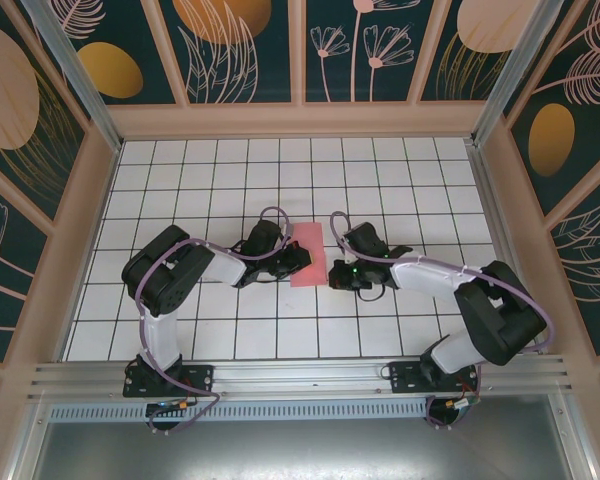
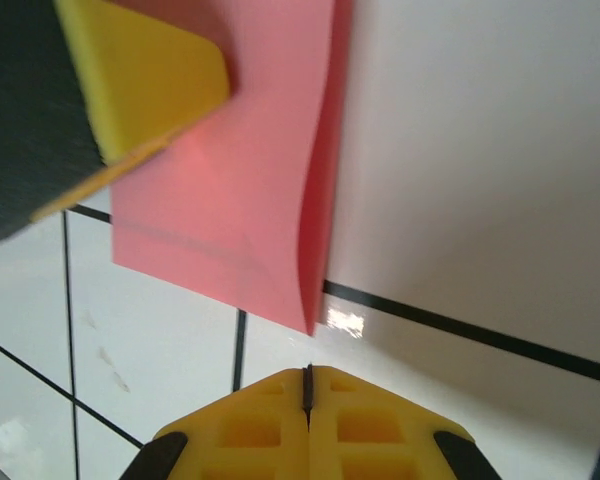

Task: Fold a paper plane with a square sheet of paper (pick it up from the middle)
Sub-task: Fold the paper at the center of the table.

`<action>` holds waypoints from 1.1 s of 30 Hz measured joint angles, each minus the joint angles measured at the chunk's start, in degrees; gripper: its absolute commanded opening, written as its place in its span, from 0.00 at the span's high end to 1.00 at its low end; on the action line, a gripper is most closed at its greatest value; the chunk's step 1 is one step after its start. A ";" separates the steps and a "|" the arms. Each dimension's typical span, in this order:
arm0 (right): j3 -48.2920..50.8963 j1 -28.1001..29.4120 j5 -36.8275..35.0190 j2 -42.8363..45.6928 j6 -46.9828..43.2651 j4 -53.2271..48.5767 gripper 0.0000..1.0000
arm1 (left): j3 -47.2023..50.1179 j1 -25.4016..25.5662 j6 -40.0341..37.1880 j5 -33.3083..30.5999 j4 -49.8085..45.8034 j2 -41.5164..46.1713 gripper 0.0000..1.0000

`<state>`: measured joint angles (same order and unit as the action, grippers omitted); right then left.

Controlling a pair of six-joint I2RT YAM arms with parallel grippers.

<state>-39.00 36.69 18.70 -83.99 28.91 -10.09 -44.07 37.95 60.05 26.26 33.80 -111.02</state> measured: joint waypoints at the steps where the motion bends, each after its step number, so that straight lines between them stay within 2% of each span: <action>1: -0.17 0.00 0.09 -0.09 0.35 0.46 1.00 | 0.00 0.00 0.00 0.00 0.02 0.00 1.00; 12: -5.25 0.00 1.42 -9.46 1.44 4.28 1.00 | -0.02 0.00 0.00 -0.02 -0.07 0.04 1.00; 33: -3.45 -0.66 1.97 -9.92 -0.52 4.92 1.00 | -0.15 -0.02 -0.50 -0.22 -1.20 0.63 0.99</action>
<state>-42.46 36.03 20.67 -93.91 28.38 -5.17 -44.23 37.93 59.55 26.04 32.60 -110.39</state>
